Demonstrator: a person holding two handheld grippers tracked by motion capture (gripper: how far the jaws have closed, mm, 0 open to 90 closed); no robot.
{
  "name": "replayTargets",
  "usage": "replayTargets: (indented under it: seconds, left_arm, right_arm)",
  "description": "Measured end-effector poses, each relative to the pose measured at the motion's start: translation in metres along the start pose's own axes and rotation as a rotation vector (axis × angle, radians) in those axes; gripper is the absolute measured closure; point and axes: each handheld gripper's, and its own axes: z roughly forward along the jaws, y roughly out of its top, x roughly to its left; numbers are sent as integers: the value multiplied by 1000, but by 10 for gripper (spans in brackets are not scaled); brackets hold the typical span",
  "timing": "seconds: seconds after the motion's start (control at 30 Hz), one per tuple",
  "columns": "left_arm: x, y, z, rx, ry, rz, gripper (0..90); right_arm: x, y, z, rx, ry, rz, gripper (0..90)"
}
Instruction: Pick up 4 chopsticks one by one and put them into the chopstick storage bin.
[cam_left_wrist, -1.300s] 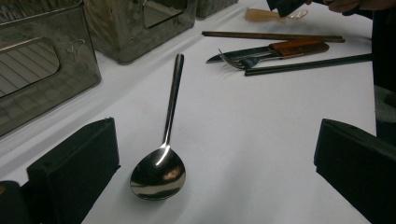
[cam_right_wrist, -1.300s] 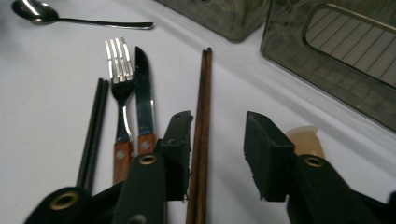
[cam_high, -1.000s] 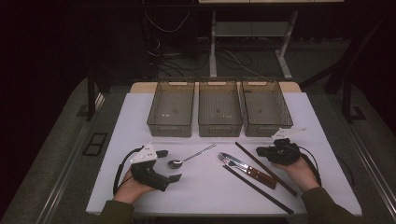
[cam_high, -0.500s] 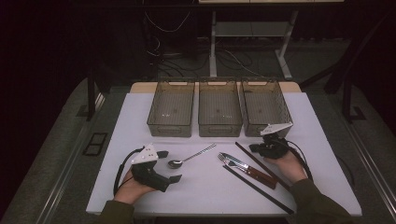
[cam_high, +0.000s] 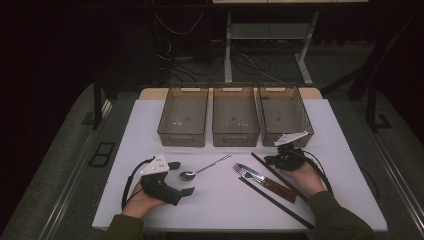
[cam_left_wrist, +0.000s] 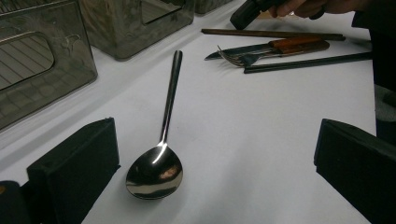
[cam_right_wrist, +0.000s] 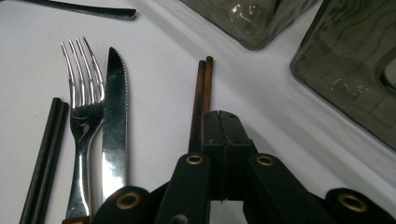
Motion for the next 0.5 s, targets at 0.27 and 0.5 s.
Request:
replayTargets:
  seconds: [0.27, 0.5]
  left_arm:
    - [0, 0, 0, 4, -4, 2, 0]
    - [0, 0, 0, 5, -7, 1, 0]
  right_arm:
    - [3, 0, 1, 3, 12, -10, 897]
    - [6, 1, 3, 9, 24, -31, 897]
